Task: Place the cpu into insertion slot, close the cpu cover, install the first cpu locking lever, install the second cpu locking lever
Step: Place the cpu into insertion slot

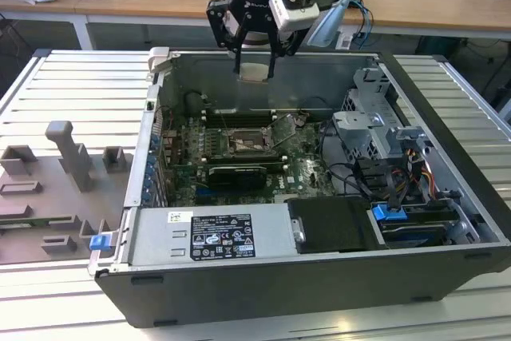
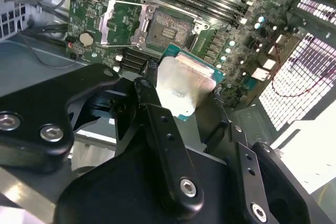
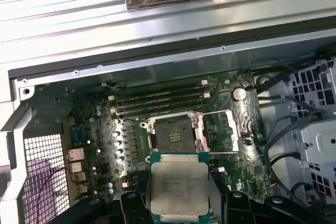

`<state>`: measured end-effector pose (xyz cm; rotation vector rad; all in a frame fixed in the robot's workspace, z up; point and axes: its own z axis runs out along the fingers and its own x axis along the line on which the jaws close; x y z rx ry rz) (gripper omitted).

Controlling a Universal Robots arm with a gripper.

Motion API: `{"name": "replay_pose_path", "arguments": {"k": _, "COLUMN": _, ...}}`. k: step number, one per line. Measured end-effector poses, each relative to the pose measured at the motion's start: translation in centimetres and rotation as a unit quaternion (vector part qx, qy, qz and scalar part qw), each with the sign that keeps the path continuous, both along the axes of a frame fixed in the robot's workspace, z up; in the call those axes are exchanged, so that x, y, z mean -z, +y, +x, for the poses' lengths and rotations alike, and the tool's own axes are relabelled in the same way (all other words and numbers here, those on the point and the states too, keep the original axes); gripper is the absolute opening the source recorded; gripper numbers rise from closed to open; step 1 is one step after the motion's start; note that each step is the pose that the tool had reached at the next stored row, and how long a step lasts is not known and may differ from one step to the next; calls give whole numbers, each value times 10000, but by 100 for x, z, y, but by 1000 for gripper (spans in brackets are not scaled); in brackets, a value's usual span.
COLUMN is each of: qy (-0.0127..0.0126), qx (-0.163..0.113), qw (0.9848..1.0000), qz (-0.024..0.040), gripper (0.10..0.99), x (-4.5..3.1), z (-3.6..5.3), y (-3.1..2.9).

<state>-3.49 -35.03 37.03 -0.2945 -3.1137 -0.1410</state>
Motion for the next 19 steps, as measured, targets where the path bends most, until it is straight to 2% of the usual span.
{"name": "replay_pose_path", "arguments": {"k": 5, "qy": 0, "qx": 372, "qw": 9993, "qz": 0, "gripper": 533, "x": 3, "z": 0, "y": 0}}
{"name": "replay_pose_path", "arguments": {"k": 11, "qy": 0, "qx": 647, "qw": 9979, "qz": -1, "gripper": 533, "x": 6, "z": 0, "y": 0}}
{"name": "replay_pose_path", "arguments": {"k": 13, "qy": 0, "qx": 925, "qw": 9957, "qz": -3, "gripper": 533, "x": 9, "z": 0, "y": 0}}
{"name": "replay_pose_path", "arguments": {"k": 15, "qy": -1, "qx": 1071, "qw": 9943, "qz": -4, "gripper": 533, "x": 12, "z": 0, "y": 0}}
{"name": "replay_pose_path", "arguments": {"k": 17, "qy": -1, "qx": 1282, "qw": 9918, "qz": -9, "gripper": 533, "x": 15, "z": 0, "y": 0}}
{"name": "replay_pose_path", "arguments": {"k": 19, "qy": -1, "qx": 1407, "qw": 9900, "qz": -10, "gripper": 533, "x": 17, "z": 0, "y": 0}}
